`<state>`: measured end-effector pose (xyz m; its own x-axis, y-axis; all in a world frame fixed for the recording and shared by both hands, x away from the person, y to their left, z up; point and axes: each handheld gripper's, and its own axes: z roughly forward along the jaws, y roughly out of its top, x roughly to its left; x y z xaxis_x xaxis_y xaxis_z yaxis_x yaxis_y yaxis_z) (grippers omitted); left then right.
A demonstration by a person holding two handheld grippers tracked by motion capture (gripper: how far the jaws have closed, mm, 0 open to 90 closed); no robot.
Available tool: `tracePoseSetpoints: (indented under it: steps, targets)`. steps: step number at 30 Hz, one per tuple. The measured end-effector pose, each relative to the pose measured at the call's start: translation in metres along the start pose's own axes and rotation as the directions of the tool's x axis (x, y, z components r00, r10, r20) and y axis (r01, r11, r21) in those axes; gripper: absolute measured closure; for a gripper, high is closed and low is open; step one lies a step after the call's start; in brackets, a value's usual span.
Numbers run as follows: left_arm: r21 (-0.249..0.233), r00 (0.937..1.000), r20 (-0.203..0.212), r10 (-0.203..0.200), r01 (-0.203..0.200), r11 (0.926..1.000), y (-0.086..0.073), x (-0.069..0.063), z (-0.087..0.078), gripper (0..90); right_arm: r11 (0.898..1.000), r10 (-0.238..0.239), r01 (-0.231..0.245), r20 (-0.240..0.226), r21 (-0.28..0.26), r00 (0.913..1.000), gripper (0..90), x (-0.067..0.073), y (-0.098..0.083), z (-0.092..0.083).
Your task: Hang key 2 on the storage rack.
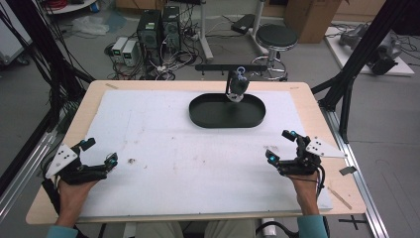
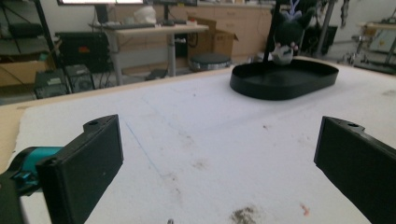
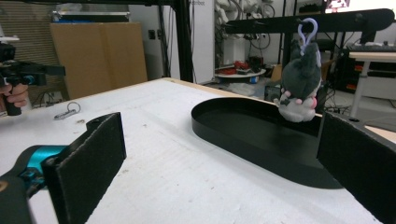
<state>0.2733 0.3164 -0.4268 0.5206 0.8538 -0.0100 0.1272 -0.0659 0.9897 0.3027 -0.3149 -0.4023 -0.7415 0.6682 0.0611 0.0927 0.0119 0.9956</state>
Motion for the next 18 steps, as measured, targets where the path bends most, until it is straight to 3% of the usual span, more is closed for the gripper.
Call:
tracePoseSetpoints:
  steps: [3,8,12,16,18]
  targets:
    - [0.051,0.9995,0.004,0.030,-0.030,0.9983,0.006,0.003,0.000,1.7,1.000,-0.002,0.002,-0.006,0.009,1.0000,1.2,-0.001,0.000,0.001]
    - [0.136,0.9994,0.022,0.026,-0.029,0.9903,0.014,0.007,0.002,1.7,1.000,-0.003,0.003,-0.003,0.011,1.0000,1.2,-0.002,0.000,0.001]
    - [0.220,0.9984,0.037,0.043,-0.050,0.9743,0.020,0.013,0.003,1.7,1.000,-0.009,0.009,-0.007,0.008,0.9999,1.2,-0.003,0.000,0.000]
    - [0.265,0.9971,0.055,0.054,-0.066,0.9619,0.026,0.017,0.003,1.7,1.000,-0.015,0.015,-0.006,0.009,0.9999,1.2,-0.004,0.002,0.000]
    - [0.308,0.9964,0.064,0.055,-0.072,0.9485,0.028,0.020,0.004,1.7,1.000,-0.009,0.009,-0.002,0.010,1.0000,1.2,-0.004,0.003,-0.002]
